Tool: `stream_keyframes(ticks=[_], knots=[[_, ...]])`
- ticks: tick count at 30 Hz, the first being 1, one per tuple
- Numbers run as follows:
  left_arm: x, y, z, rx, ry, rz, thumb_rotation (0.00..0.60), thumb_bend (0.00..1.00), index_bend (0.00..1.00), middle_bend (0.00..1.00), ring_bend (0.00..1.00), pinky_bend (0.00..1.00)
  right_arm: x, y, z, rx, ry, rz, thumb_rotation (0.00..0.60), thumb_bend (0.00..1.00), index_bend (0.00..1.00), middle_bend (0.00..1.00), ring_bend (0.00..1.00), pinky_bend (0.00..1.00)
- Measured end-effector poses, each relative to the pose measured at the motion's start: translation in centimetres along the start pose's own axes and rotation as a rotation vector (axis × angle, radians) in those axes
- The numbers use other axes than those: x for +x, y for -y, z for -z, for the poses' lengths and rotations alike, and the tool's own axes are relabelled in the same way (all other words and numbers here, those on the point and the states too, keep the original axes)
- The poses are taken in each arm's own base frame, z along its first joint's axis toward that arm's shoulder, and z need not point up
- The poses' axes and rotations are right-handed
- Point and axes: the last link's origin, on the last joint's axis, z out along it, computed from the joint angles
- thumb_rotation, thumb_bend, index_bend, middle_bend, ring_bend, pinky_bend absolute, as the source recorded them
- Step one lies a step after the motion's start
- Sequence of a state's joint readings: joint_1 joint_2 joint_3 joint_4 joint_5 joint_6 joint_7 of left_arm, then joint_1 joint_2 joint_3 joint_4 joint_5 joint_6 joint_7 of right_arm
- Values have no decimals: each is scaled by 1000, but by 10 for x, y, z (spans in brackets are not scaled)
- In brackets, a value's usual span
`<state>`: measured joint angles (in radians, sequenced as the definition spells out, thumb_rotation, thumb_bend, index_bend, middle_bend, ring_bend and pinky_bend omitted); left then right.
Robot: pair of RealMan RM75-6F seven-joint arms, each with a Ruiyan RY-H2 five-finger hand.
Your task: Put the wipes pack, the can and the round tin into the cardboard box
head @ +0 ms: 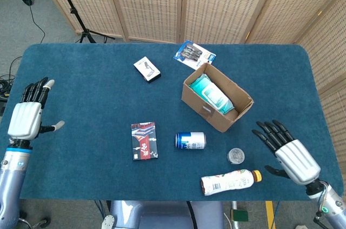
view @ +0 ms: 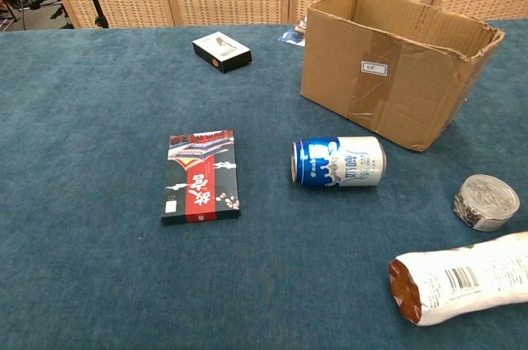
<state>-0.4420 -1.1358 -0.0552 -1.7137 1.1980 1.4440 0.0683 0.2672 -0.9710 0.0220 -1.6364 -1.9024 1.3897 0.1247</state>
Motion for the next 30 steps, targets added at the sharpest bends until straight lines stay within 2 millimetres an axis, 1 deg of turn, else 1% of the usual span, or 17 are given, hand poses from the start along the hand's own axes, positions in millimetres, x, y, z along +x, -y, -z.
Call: stream_keyframes(ticks=[2,5,11,15,20,24,27,30], knots=[[3,5,12,31,3,3,600,0,0,0,0,0,-3,7,-13,31,29,17,600,0,0,0,0,0],[7,8,20,48,7,5,600,0,0,0,0,0,-9,21,-36,83,83,52,600,0,0,0,0,0],[13,9,24,31,-7,22,600,0,0,0,0,0,-27,58,-85,185,173,109,600,0,0,0,0,1],[14,9,25,27,-5,29,600,0,0,0,0,0,-35,90,-115,248,191,110,600,0,0,0,0,16],[14,9,25,16,1,35,600,0,0,0,0,0,-45,123,-142,302,205,106,600,0,0,13,0,54],[14,9,26,13,6,37,600,0,0,0,0,0,-56,150,-165,326,221,96,600,0,0,27,0,91],[13,9,26,11,8,36,600,0,0,0,0,0,-65,161,-182,321,233,98,600,0,0,28,0,105],[13,9,27,10,14,35,600,0,0,0,0,0,-73,161,-196,291,251,103,600,0,0,28,0,116]])
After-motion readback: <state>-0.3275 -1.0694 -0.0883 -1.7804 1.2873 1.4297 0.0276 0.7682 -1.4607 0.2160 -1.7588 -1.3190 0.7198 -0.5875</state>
